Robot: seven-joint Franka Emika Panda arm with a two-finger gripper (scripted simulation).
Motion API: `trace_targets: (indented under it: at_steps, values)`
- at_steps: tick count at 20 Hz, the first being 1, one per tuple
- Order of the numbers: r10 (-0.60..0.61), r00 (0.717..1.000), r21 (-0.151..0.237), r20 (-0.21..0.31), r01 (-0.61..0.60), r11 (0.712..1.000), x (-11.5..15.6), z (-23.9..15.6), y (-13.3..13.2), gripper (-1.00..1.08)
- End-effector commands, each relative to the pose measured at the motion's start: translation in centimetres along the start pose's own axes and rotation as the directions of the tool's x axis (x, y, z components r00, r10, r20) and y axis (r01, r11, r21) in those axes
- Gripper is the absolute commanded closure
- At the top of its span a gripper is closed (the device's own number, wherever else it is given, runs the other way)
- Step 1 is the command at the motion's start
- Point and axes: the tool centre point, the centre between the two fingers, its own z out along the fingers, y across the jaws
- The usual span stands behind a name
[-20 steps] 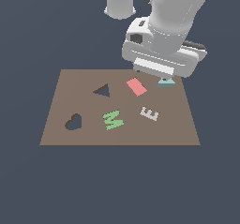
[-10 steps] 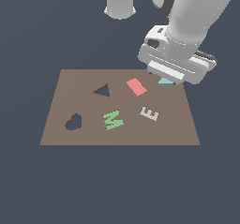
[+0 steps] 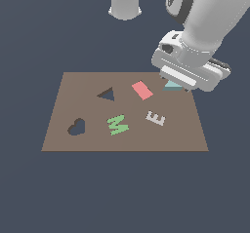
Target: Insert a designated object into the corresponding slot on a board.
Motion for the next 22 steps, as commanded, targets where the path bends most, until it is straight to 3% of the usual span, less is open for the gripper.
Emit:
trace_targets:
  at_steps: [1,14,15,22]
  values:
    - [0.008,1.0,0.0,-0.001,-0.008,1.0,-0.1,0.1,-0.2,-0.92]
    - [0.011,1.0,0.0,0.0,-0.011,1.0,-0.1,2.2,-0.2,-0.92]
    - [0.011,1.0,0.0,0.0,-0.011,1.0,-0.1,2.2,-0.2,1.08]
    - [0.011,1.0,0.0,0.0,-0.011,1.0,-0.1,2.2,-0.2,1.08]
